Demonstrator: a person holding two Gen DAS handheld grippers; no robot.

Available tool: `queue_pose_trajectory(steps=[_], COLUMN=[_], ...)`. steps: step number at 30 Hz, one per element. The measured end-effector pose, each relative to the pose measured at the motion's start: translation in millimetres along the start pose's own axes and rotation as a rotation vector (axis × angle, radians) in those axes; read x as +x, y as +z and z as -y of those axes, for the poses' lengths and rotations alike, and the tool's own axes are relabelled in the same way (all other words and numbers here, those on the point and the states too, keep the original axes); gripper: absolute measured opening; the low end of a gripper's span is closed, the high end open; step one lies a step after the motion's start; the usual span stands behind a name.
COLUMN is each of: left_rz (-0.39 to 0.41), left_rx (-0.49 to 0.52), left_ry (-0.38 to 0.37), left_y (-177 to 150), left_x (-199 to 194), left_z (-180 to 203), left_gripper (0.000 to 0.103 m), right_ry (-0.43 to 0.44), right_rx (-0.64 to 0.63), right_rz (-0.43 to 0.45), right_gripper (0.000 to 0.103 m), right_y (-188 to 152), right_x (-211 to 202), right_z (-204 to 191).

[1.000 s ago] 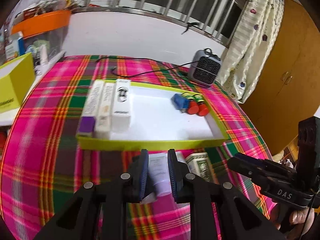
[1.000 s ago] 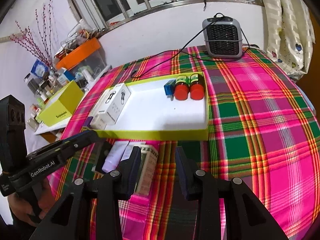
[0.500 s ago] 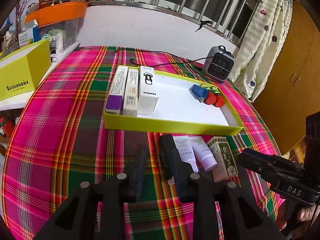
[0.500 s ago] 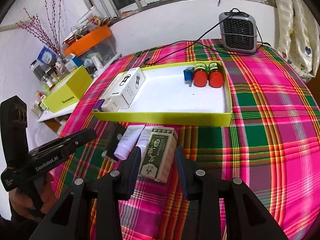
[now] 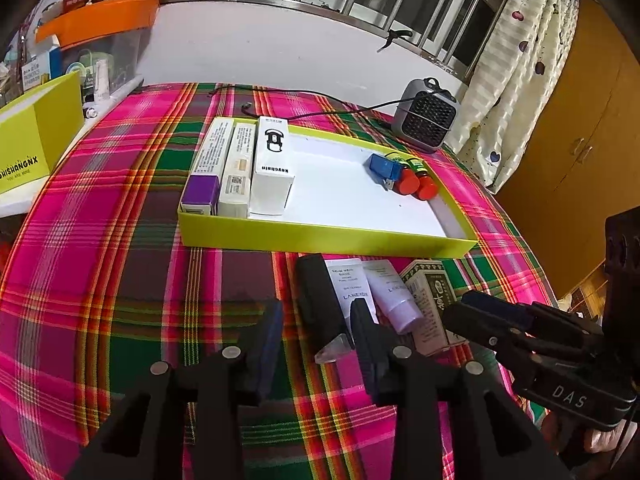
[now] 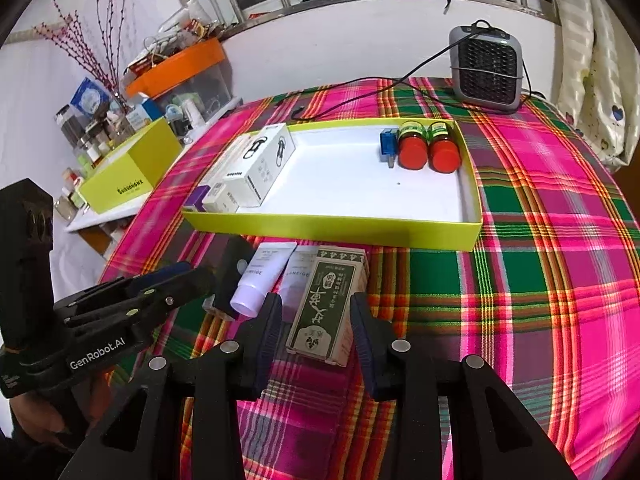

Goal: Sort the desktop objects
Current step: 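Grasp the black cylinder with left gripper while right gripper grasps the green box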

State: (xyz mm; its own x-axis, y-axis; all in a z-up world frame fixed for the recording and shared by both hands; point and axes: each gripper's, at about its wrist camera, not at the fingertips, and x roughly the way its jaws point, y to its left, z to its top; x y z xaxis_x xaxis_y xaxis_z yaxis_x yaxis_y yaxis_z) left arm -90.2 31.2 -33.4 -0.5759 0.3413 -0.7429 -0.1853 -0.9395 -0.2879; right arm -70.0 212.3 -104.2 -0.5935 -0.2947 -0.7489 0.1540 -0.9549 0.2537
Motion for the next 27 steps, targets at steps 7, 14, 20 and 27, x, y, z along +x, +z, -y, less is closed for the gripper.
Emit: queue_pose_trajectory(steps=[7, 14, 20, 27], left_rz=[-0.021, -0.042, -0.045, -0.066], left_rx=[0.006, 0.004, -0.025, -0.014], left_ry=[-0.007, -0.009, -0.002, -0.005], left_y=[0.2, 0.2, 1.2, 2.7], left_x=[8.4, 15.2, 16.8, 25.7], left_z=[3.0, 5.3, -1.1, 2.8], left_gripper=[0.035, 0.035, 0.035, 0.032], right_ry=[-0.025, -0.039, -0.041, -0.051], right_rx=[-0.019, -0.033, -0.034, -0.025], right_rz=[-0.009, -0.021, -0.023, -0.028], right_gripper=[0.037, 0.037, 0.037, 0.037], right_y=[-0.7, -3.0, -2.9, -0.6], right_x=[5.6, 10.5, 11.2, 10.3], right_z=[-2.0, -1.2, 0.7, 7.8])
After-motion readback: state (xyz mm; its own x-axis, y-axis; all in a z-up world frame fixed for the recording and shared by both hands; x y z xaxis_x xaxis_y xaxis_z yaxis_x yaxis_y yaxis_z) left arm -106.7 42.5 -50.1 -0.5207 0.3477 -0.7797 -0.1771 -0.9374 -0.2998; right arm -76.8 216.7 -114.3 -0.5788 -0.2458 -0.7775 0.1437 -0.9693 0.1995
